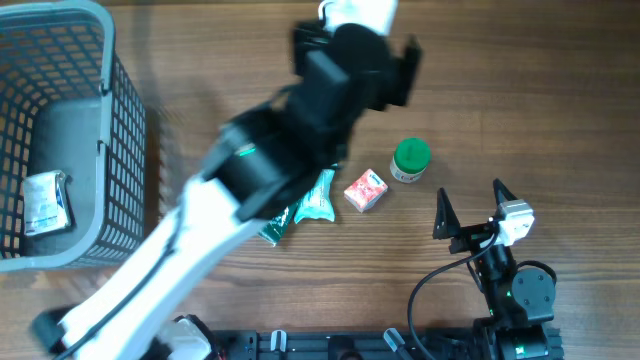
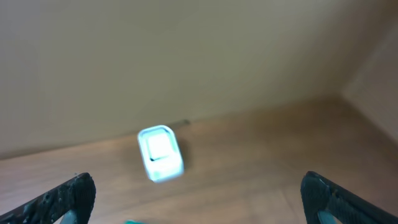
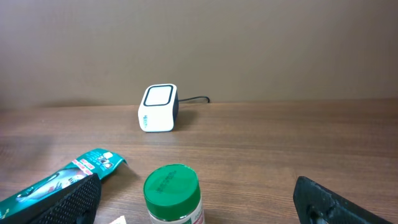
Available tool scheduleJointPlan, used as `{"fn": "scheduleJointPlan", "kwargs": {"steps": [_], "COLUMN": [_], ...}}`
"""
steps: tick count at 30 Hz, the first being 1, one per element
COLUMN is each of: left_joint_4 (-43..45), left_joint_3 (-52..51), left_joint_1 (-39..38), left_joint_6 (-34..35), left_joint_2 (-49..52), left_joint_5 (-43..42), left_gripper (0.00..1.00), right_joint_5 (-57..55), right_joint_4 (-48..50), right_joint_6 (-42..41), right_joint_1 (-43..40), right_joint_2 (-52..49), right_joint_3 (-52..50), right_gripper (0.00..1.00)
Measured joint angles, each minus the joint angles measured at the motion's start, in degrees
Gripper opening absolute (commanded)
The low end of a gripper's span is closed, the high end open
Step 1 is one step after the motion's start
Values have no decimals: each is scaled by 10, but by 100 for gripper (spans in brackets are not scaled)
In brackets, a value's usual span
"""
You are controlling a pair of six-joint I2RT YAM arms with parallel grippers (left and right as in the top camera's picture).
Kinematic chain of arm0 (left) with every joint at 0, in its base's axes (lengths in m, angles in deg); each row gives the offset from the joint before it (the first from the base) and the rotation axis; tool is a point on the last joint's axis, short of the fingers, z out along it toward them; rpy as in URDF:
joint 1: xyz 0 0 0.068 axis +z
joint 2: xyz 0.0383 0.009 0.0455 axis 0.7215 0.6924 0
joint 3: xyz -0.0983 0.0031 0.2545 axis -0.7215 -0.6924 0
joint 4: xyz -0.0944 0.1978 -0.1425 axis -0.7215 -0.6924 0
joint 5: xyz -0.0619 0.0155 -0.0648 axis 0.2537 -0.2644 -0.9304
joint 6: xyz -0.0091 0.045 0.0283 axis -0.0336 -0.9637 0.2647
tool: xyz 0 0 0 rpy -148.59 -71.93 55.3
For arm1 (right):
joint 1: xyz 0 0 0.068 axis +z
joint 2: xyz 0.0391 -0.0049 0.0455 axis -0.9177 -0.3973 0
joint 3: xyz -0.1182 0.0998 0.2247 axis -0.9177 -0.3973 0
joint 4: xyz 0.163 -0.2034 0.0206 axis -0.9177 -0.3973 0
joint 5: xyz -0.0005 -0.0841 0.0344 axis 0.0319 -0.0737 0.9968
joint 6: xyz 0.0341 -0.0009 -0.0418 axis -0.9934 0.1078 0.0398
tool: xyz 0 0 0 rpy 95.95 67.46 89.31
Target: Scan the item barcode
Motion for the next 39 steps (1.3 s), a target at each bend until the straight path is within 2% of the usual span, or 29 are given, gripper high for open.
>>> {"fn": "scheduleJointPlan", "kwargs": {"steps": [3, 4, 10, 16, 20, 24, 29, 35, 39], "left_joint_4": [-31, -62, -205, -296, -342, -337, -320, -250, -264], "left_joint_3": [1, 1, 2, 2, -30, -95, -158, -179, -179], "left_joint_1": [49, 87, 323, 482, 620, 722, 751, 782, 826], "left_joint_6": [2, 17, 186, 313, 409, 434, 437, 438, 438], "left_joint_2": [-64, -83, -141, -162, -156, -115, -27, 59, 102], "left_joint_5": [40, 58, 90, 79, 74, 3, -40, -62, -85], "left_gripper": [100, 100, 100, 100, 100, 100, 100, 100, 100], "right_joint_5": [0, 0, 0, 0, 0, 0, 0, 0, 0], "right_joint_4": [0, 0, 0, 0, 0, 0, 0, 0, 0], "right_joint_6": [0, 0, 0, 0, 0, 0, 0, 0, 0], "right_joint_1": [0, 0, 0, 0, 0, 0, 0, 0, 0], "right_joint_2": [0, 0, 0, 0, 0, 0, 0, 0, 0], "right_joint_3": [0, 0, 0, 0, 0, 0, 0, 0, 0], "right_gripper": [100, 100, 100, 100, 100, 100, 100, 100, 100]}}
